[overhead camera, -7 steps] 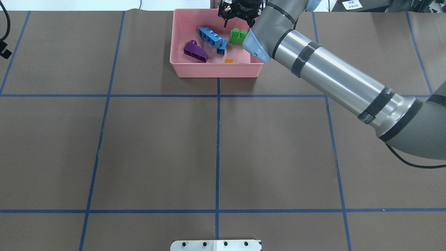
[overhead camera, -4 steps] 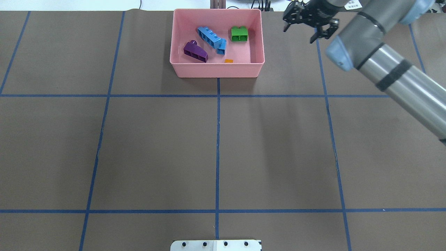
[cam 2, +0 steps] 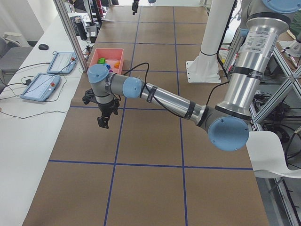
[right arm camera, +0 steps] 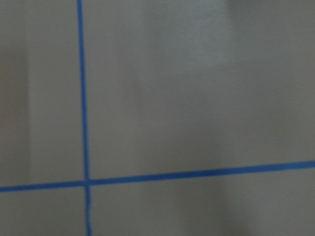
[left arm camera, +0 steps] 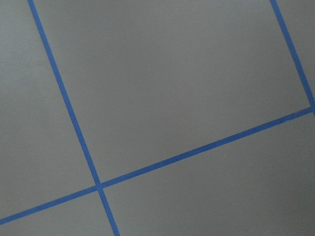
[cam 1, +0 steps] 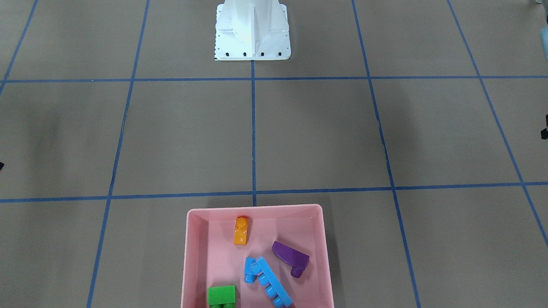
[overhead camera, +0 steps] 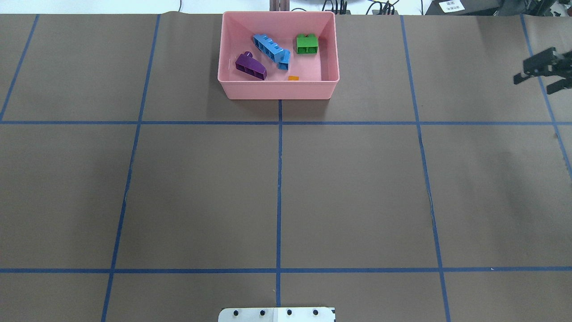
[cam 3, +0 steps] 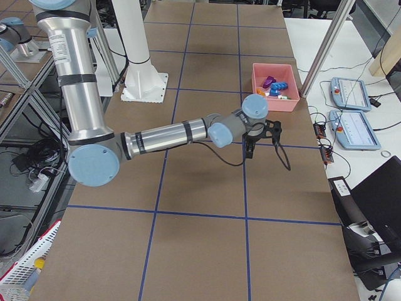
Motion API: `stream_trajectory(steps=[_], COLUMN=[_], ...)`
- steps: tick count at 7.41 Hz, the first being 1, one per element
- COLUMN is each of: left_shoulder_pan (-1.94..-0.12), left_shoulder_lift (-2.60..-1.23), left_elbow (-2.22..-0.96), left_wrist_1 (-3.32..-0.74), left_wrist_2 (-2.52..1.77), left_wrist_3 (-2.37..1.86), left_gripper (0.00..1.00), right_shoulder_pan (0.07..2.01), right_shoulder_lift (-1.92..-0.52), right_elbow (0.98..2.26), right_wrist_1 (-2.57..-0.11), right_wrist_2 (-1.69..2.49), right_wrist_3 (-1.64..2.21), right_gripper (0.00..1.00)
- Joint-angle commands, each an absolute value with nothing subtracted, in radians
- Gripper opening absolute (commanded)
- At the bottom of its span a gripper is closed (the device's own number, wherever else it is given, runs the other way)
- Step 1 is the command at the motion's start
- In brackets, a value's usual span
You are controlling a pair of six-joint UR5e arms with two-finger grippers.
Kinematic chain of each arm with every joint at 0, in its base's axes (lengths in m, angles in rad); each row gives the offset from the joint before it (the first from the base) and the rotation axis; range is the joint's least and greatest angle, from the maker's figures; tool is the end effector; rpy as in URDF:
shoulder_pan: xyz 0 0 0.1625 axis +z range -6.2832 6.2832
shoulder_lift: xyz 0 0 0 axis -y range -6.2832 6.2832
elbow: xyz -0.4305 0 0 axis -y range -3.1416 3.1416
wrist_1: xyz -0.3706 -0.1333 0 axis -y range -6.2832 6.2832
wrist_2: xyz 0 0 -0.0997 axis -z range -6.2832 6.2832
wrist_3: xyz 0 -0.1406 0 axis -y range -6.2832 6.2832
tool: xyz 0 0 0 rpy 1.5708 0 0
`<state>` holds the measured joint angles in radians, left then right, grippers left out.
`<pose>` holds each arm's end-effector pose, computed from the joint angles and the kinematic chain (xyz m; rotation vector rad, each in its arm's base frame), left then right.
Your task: Put all blocks into box
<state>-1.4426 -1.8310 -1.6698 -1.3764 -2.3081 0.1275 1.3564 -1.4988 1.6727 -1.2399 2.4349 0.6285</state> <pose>0.0348 -0.5734 0.5345 0.1576 0.7386 0.3042 -0.0864 -0.5209 0.5595 0.0855 -0.9637 0.1633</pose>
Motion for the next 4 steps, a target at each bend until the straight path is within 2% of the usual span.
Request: stream_trajectory(steps=[1, 3, 4], left_shoulder_pan=[-1.468, -1.47, -1.474], left_shoulder_lift=[-1.789, -1.757, -1.752], left_elbow=[-1.67, -1.674, -1.678], left_wrist_1=[-1.374, -1.371, -1.365], left_wrist_2=[-2.33, -2.35, -2.347], left_wrist_3=[0.129, 0.114, 0.112], left_gripper=[1.0, 1.0, 1.0], right_shoulder_pan=[1.49, 1.584, 1.592], right_shoulder_lift=[-1.652, -1.646, -1.644], right_elbow=[1.704, 1.71, 1.712], right_wrist_1=[-1.367, -1.634, -1.676], right_wrist_2=[2.436, 2.404, 2.363], right_wrist_3=[0.247, -0.08, -0.159], right_gripper=[1.0, 1.0, 1.0])
